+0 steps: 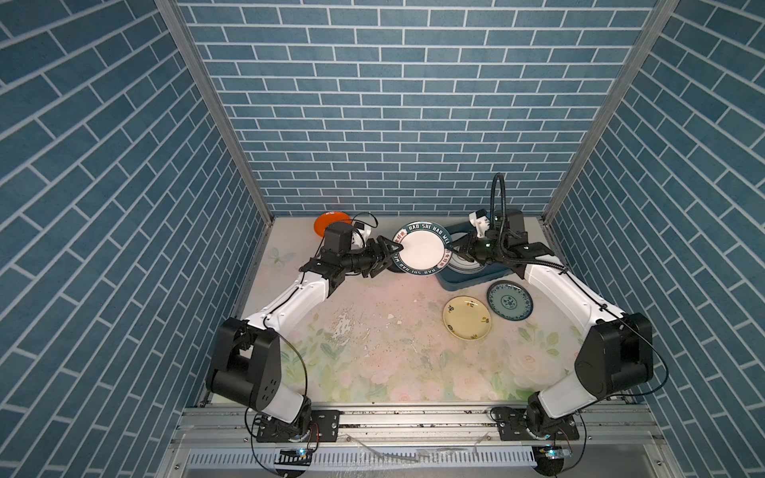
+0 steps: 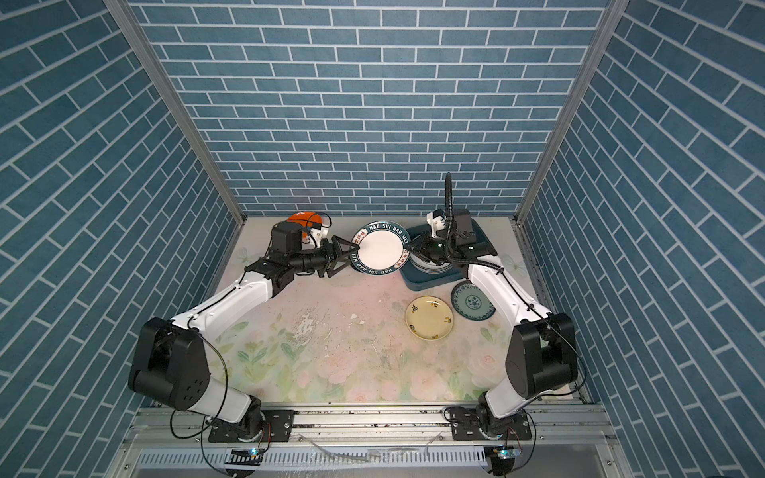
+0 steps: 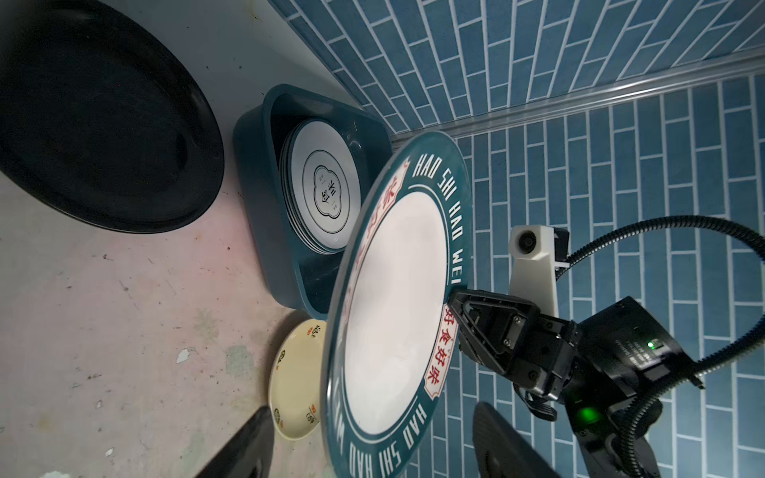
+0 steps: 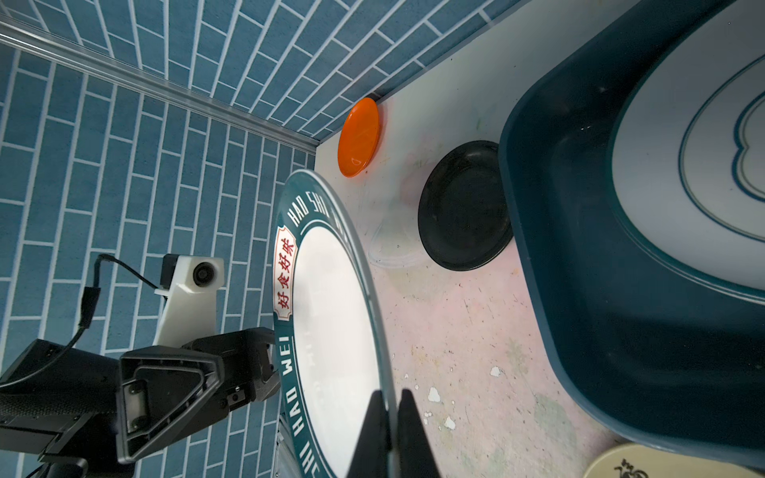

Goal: Place the plates into the plastic bin on the countertop
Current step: 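Grasp the plate rim with the right gripper while the left holds it, then lower the plate onto the stack in the bin with both grippers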

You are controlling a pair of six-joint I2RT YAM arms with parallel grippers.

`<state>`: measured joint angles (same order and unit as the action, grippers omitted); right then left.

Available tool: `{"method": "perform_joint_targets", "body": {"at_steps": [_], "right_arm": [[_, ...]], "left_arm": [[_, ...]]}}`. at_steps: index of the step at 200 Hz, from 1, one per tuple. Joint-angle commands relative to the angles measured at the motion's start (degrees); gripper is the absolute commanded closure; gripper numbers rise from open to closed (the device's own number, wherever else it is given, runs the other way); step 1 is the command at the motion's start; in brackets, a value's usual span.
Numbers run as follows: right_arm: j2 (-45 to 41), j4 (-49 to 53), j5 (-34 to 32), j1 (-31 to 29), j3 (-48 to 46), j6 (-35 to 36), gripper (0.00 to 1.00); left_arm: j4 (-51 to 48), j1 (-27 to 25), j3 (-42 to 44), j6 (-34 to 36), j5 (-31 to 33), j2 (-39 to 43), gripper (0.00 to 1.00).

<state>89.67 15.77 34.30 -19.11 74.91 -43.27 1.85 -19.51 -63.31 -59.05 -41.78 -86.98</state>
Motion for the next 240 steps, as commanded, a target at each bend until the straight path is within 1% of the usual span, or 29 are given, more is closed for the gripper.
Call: {"method": "perform_joint_targets", "body": {"at_steps": [1, 7, 10, 33, 63, 106, 127, 171, 203, 240], "right_arm": [[-2.2, -1.5, 0.2, 0.7, -0.3, -1.4, 1.0], [-2.4, -1.5, 0.2, 0.9, -0.4, -1.4, 1.0], [-2.4, -1.5, 0.2, 1.0, -0.4, -1.4, 1.0], [-2.8, -1.5, 0.1, 1.8, -1.0, -1.4, 1.0], [-3.1, -0.9, -0.3, 3.1, -1.5, -0.8, 1.0], [-2.6, 0.1, -1.3, 5.6, -2.1, 0.7, 1.0], [-2.3, 0.0, -2.1, 7.0, -2.4, 1.2, 1.0], [-0.7, -1.1, -3.4, 10.0, -3.7, 1.3, 1.0], [0.4, -1.9, -3.9, 11.8, -4.6, 1.2, 1.0], [1.9, -3.1, -5.9, 13.4, -4.9, 0.6, 1.0]], "left_arm": [[-1.6, 0.0, -1.0, 2.3, 2.1, 2.6, 0.08], [-1.9, 0.1, -1.0, 2.5, 2.5, 3.0, 0.01], [-2.0, 0.2, -1.0, 2.7, 2.6, 3.1, 0.0], [-3.5, 0.6, -1.3, 3.5, 3.4, 4.0, 0.0], [-2.3, 0.7, -1.3, 3.8, 3.3, 5.1, 0.0], [0.0, 0.7, -1.7, 4.1, 0.6, 6.0, 0.0], [-1.2, 0.7, -2.7, 5.1, 0.0, 6.1, 0.0], [-1.3, -0.3, -4.8, 5.9, -1.9, 4.2, 0.0], [-0.8, -2.8, -7.3, 6.7, -2.6, 0.9, 0.0], [0.8, -5.3, -10.8, 6.8, -3.0, -3.6, 0.0]]}}
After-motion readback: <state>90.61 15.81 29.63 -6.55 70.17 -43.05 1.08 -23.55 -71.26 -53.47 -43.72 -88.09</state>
